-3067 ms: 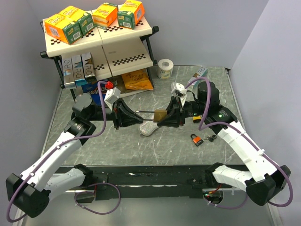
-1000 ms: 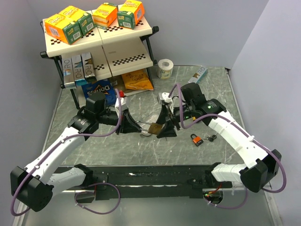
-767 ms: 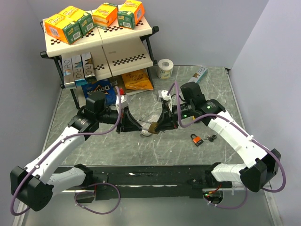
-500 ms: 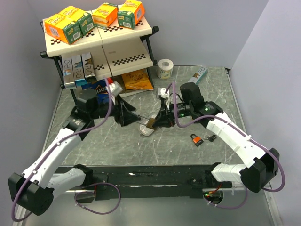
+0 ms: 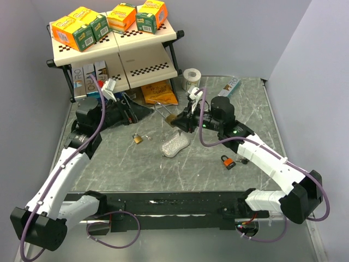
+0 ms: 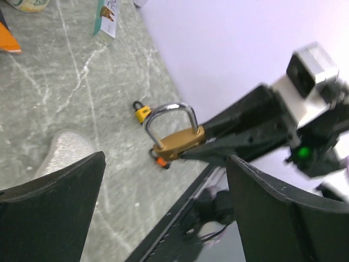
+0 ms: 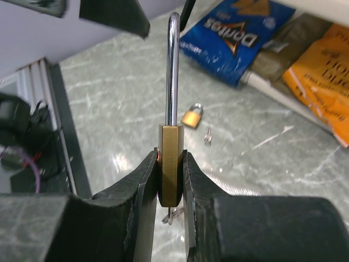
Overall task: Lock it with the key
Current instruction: Lock the lock.
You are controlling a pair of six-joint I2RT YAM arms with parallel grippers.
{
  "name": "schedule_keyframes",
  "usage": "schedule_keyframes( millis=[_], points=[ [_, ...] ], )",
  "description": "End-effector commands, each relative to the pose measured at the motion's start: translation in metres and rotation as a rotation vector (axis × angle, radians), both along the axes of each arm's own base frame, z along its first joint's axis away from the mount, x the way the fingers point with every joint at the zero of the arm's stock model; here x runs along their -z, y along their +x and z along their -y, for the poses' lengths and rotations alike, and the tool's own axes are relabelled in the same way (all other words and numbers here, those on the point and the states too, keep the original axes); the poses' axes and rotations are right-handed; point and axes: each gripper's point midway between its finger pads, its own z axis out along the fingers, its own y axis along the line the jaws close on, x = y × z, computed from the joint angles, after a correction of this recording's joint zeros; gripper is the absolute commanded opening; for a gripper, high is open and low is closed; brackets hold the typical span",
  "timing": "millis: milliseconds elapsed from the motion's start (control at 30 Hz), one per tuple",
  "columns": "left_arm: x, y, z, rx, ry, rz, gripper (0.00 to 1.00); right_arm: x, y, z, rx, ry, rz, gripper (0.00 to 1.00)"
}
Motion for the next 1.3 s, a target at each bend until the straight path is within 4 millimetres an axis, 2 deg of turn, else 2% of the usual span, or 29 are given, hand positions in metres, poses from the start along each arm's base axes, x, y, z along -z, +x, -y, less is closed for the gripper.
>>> schedule_keyframes(
  millis=[0,133,267,600,800,1067,1267],
  points=[
    [-0.026,0.008,0.000,-0.038,-0.161,-0.050,0.96,-0.054,0.016,-0.015,0.099,0.141,0.121,0.00],
    [-0.024,0.020,-0.008,-0.134,-0.211,-0.115,0.96,-0.051,0.021,-0.022,0.128,0.135,0.106,0.00],
    [-0.023,0.024,-0.007,-0.144,-0.245,-0.153,0.96,-0.056,0.020,-0.027,0.132,0.140,0.115,0.00],
    [0.008,0.026,0.009,-0.148,-0.251,-0.264,0.96,-0.065,0.017,-0.040,0.134,0.173,0.095,0.00],
    [-0.004,0.022,0.028,-0.093,-0.234,-0.200,1.00,-0.066,0.012,-0.048,0.111,0.168,0.091,0.00],
    [0.010,0.029,0.029,-0.136,-0.204,-0.252,0.81,-0.074,0.004,-0.050,0.110,0.176,0.112,0.00],
    [0.005,0.031,0.029,-0.140,-0.193,-0.212,0.67,-0.068,0.002,-0.053,0.101,0.167,0.097,0.00]
  ],
)
